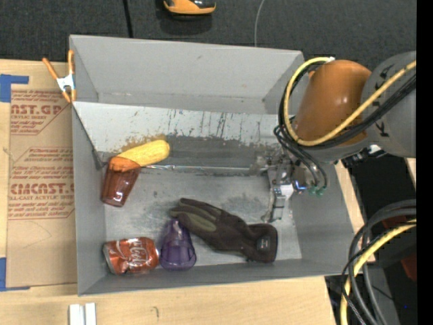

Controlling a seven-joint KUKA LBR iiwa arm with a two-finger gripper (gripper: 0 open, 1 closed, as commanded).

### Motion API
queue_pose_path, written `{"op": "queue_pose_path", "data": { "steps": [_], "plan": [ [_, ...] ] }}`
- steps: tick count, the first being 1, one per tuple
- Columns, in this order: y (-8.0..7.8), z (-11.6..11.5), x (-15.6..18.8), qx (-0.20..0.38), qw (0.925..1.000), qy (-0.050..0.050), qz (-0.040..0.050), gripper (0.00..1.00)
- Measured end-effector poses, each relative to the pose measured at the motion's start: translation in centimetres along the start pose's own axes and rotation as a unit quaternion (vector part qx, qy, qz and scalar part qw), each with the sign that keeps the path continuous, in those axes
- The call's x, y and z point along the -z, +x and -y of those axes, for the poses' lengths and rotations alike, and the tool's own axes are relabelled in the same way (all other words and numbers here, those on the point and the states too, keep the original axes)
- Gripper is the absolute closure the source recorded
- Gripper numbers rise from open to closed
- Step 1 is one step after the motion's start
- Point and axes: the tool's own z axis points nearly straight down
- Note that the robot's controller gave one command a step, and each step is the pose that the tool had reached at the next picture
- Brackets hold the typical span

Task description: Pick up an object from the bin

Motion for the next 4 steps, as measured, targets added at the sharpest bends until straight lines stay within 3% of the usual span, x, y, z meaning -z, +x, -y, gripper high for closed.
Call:
{"op": "queue_pose_path", "data": {
  "steps": [1, 2, 3, 4],
  "plan": [
    [-0.1, 0.0, 0.5, 0.0, 1.0, 0.0, 0.0039, 0.0],
    [0.9, -1.5, -4.1, 0.027, 0.9996, 0.001, 0.0071, 0.0],
    [1.9, -5.4, -10.7, 0.144, 0.9896, 0.001, 0.0045, 1.0],
    [1.9, -5.4, -10.7, 0.144, 0.9896, 0.001, 0.0045, 1.0]
  ]
}}
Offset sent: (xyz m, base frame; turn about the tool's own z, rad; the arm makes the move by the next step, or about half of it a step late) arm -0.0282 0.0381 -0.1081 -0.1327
